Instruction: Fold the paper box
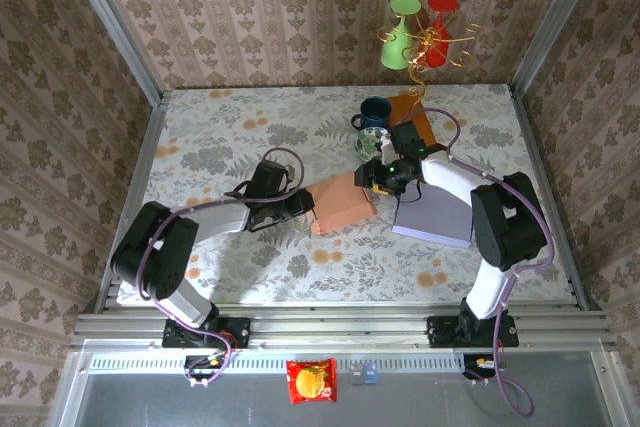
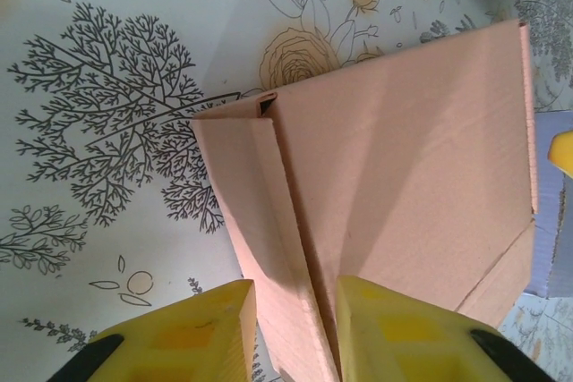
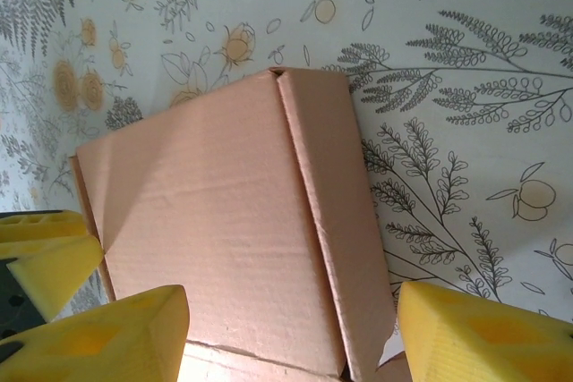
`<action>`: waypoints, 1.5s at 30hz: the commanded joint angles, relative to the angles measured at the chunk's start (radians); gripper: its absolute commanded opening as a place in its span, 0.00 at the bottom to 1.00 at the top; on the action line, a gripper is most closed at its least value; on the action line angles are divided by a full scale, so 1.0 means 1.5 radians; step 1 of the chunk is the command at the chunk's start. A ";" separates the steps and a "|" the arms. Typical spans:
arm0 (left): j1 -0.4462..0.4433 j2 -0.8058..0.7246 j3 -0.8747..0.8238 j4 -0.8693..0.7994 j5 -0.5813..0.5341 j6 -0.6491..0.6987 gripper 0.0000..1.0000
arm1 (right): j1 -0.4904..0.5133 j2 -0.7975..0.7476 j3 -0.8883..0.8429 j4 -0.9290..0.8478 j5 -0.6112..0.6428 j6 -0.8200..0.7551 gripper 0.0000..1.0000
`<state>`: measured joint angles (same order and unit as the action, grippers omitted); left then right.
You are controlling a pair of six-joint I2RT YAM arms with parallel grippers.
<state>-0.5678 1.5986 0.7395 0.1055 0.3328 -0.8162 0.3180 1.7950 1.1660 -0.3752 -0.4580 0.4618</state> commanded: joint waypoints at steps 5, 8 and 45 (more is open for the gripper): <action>0.002 -0.002 -0.020 -0.011 -0.025 0.010 0.22 | 0.000 0.023 0.013 -0.019 -0.031 -0.026 0.65; 0.003 -0.001 -0.018 -0.014 -0.021 0.016 0.18 | -0.001 0.034 0.015 -0.020 -0.047 -0.033 0.65; 0.033 -0.005 -0.042 0.012 -0.006 0.030 0.16 | 0.028 0.059 -0.011 0.112 -0.231 0.125 0.55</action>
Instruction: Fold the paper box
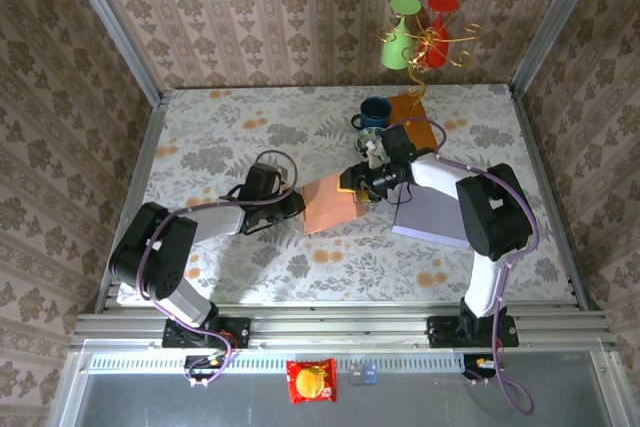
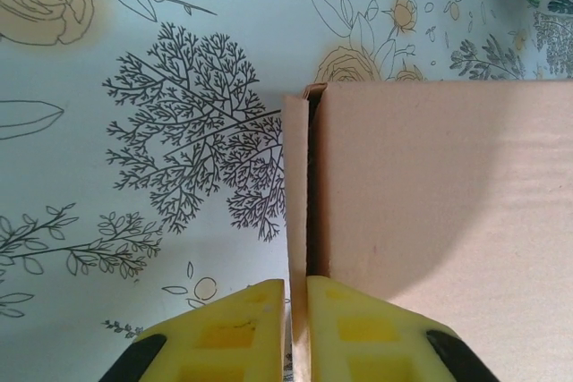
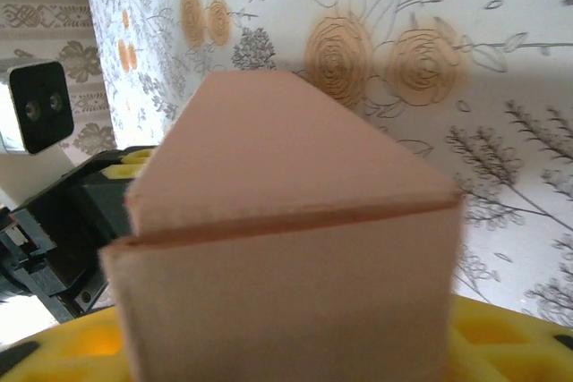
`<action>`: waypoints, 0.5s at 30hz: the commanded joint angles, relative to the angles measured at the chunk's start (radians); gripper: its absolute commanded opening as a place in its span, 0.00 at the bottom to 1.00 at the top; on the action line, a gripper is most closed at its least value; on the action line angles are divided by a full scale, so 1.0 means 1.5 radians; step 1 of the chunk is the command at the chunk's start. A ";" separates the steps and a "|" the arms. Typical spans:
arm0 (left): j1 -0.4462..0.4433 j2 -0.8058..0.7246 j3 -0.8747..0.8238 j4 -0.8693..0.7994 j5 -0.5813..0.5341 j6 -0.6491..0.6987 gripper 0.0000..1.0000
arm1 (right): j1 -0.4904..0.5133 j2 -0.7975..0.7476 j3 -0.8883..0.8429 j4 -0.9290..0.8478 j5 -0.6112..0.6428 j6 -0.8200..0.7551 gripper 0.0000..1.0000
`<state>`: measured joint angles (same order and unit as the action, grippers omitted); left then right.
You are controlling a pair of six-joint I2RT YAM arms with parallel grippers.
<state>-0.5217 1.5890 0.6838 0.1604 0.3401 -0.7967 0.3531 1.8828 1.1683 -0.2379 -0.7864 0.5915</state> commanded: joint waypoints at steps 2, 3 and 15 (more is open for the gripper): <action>0.002 -0.021 -0.004 -0.025 -0.021 0.028 0.19 | 0.003 -0.003 -0.015 0.026 -0.014 0.058 0.53; 0.001 -0.034 -0.002 -0.030 -0.028 0.039 0.22 | 0.003 -0.003 -0.013 0.022 -0.014 0.064 0.52; -0.078 -0.280 -0.007 -0.028 -0.069 0.417 0.46 | 0.003 -0.041 -0.044 0.053 -0.048 0.263 0.44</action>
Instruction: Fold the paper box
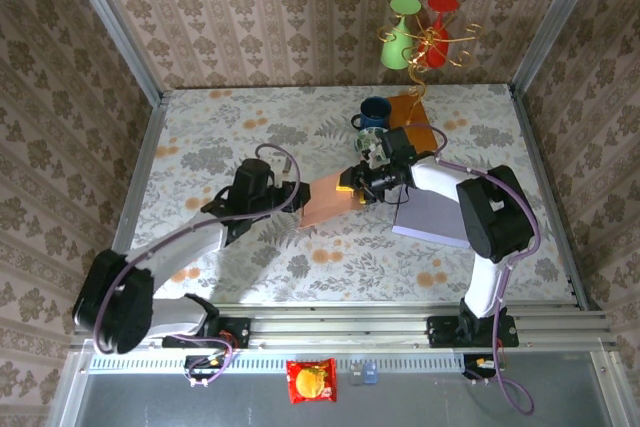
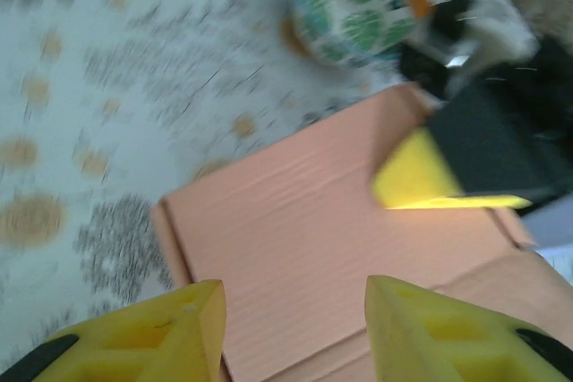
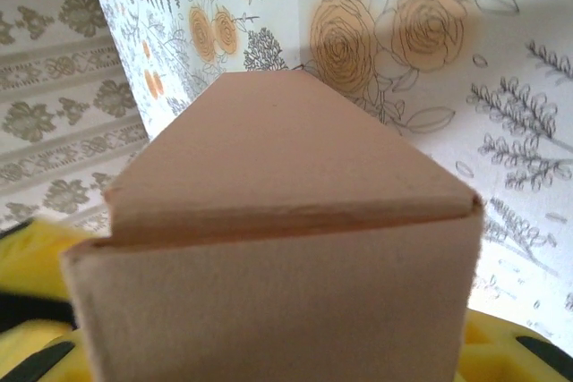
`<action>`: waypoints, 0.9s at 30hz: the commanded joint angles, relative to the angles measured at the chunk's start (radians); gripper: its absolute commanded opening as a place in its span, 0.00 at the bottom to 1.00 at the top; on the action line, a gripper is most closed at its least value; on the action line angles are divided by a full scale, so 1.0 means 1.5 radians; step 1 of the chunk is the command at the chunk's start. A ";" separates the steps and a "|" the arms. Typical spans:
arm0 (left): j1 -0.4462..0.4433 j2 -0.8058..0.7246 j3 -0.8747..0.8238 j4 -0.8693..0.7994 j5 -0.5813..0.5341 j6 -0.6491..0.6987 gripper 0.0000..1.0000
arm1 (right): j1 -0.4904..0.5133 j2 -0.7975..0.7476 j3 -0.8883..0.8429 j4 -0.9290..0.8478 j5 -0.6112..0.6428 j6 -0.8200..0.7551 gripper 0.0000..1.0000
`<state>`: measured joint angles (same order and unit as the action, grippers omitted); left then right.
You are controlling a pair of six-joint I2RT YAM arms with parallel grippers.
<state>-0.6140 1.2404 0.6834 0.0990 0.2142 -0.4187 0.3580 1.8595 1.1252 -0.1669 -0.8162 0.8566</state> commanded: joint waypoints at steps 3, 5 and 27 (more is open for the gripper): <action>-0.032 -0.095 0.000 -0.021 0.092 0.296 0.51 | 0.000 -0.041 -0.023 0.003 -0.045 0.159 0.44; -0.040 -0.115 0.012 -0.071 0.123 0.372 0.58 | 0.000 -0.050 -0.022 -0.017 -0.056 0.201 0.44; -0.160 -0.038 0.079 -0.312 -0.066 0.705 0.73 | 0.034 -0.033 -0.032 -0.199 -0.134 0.389 0.41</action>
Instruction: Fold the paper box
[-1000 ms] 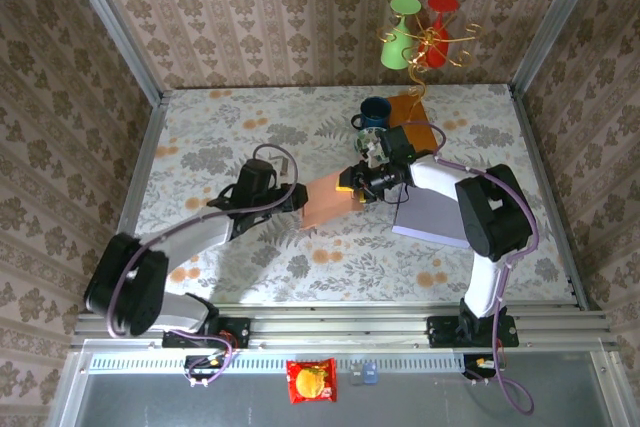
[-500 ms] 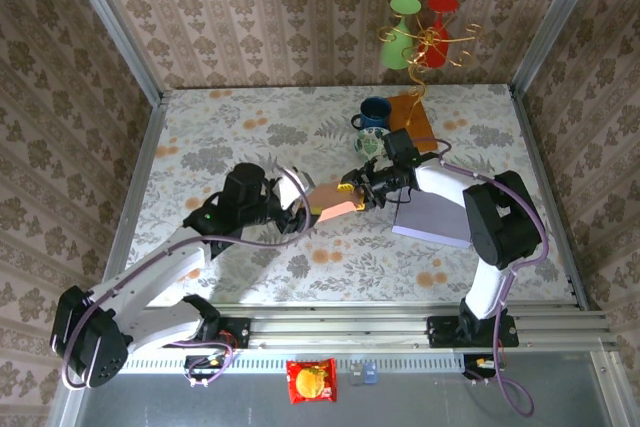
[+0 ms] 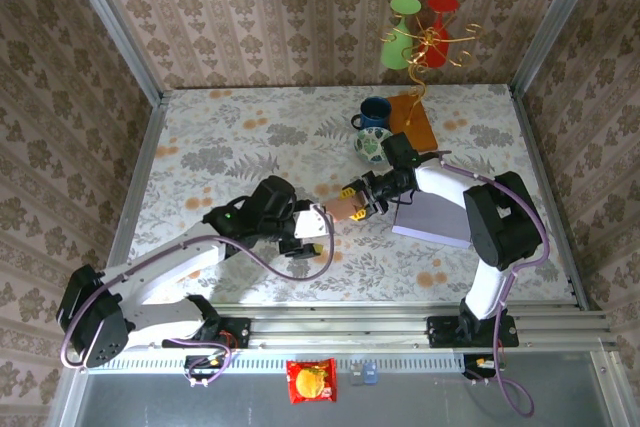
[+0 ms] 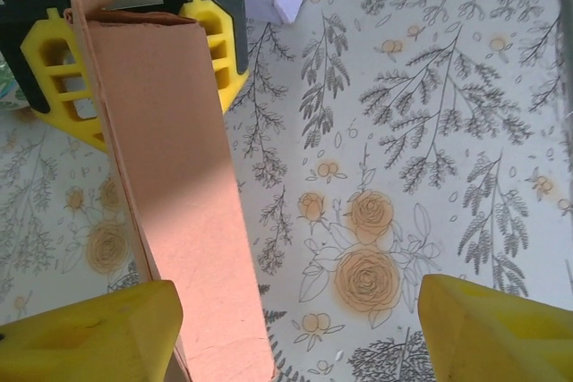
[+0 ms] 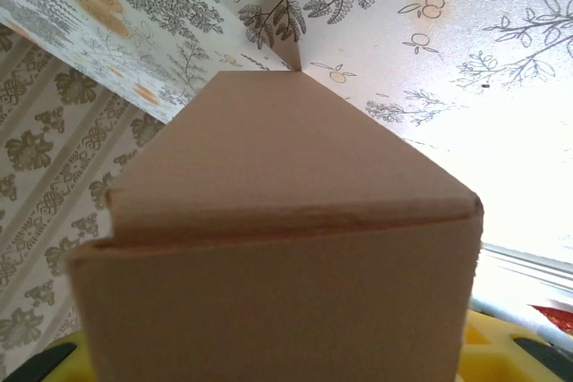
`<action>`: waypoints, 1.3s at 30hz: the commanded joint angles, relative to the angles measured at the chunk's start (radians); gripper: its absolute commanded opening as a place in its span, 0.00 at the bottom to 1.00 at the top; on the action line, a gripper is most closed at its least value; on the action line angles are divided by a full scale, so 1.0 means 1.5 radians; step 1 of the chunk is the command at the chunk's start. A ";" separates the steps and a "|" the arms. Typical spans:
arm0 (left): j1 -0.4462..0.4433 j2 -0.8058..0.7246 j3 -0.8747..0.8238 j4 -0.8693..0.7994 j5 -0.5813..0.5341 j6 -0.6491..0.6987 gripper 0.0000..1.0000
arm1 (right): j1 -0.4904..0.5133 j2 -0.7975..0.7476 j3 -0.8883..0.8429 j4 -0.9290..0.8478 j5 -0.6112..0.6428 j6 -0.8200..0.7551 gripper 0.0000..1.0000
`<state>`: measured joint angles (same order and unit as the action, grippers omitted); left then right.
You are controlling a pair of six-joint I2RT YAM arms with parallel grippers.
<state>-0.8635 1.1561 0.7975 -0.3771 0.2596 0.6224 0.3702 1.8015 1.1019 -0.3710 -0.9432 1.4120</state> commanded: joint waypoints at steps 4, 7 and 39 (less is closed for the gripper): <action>-0.001 0.000 -0.012 0.050 -0.098 -0.021 0.73 | 0.025 0.015 -0.033 -0.044 -0.049 0.028 0.39; -0.013 -0.043 -0.036 0.090 -0.108 -0.043 0.73 | 0.023 0.021 -0.032 -0.032 -0.048 0.035 0.39; 0.040 0.028 -0.070 0.062 -0.115 -0.089 0.82 | 0.055 0.050 -0.064 0.092 -0.044 0.182 0.39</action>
<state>-0.8150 1.1915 0.7101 -0.2840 0.0963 0.4923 0.4477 1.8328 1.0206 -0.2035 -1.0389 1.6573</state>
